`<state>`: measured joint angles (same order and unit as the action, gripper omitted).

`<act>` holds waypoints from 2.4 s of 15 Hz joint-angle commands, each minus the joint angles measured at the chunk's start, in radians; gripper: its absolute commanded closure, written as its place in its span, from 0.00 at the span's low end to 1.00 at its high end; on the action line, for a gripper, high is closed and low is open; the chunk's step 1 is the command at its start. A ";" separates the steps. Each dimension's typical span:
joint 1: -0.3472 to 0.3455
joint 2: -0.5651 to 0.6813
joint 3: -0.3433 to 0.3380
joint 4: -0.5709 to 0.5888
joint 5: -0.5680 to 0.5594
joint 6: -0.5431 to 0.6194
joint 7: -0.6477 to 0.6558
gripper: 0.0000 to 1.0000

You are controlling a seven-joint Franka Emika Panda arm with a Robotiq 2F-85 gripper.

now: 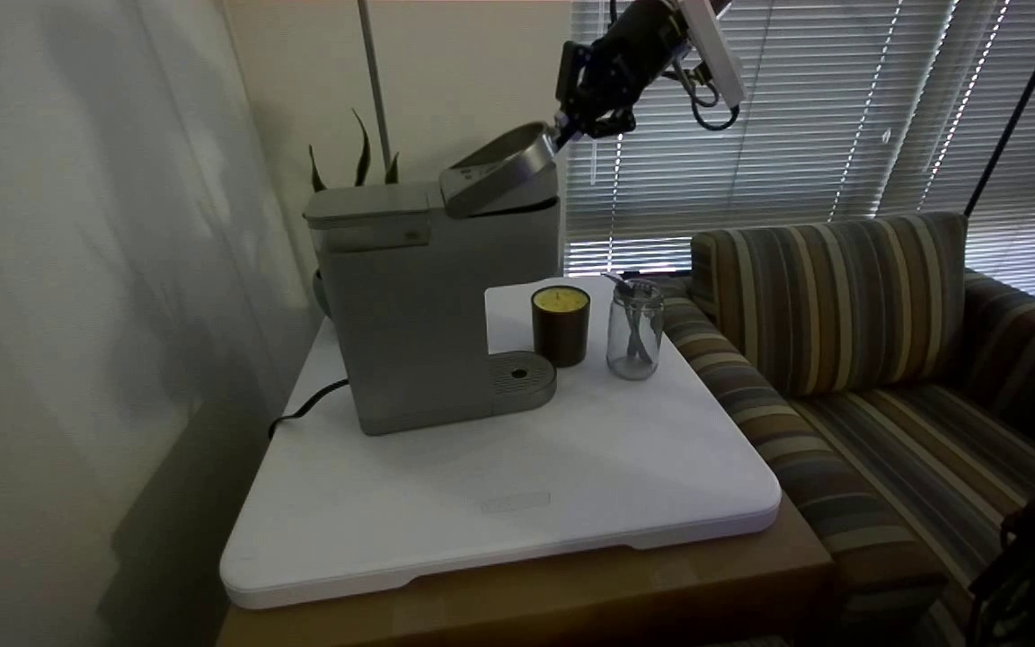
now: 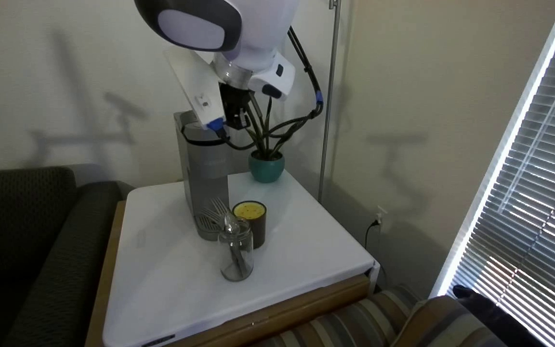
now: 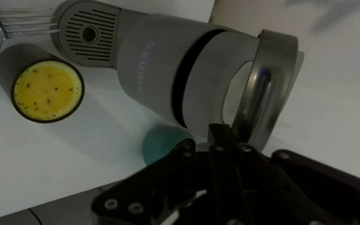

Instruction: Open the water reservoir lid on the Keurig machine

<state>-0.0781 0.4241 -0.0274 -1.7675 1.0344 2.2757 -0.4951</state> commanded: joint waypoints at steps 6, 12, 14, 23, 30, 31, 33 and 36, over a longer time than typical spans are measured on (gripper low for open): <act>-0.017 -0.054 0.032 -0.009 -0.002 -0.056 0.011 1.00; -0.012 -0.080 0.031 -0.001 -0.005 -0.045 0.017 1.00; -0.008 -0.081 0.033 0.007 -0.007 -0.048 0.018 1.00; 0.020 -0.122 0.004 -0.054 -0.116 0.049 0.074 1.00; -0.002 -0.159 -0.009 -0.132 -0.311 0.142 0.229 1.00; -0.003 -0.163 -0.007 -0.140 -0.322 0.140 0.241 1.00; -0.006 -0.162 0.005 -0.145 -0.322 0.125 0.253 1.00; -0.013 -0.145 0.031 -0.143 -0.279 0.098 0.236 1.00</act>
<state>-0.0724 0.2902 -0.0269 -1.8830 0.7318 2.3948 -0.2561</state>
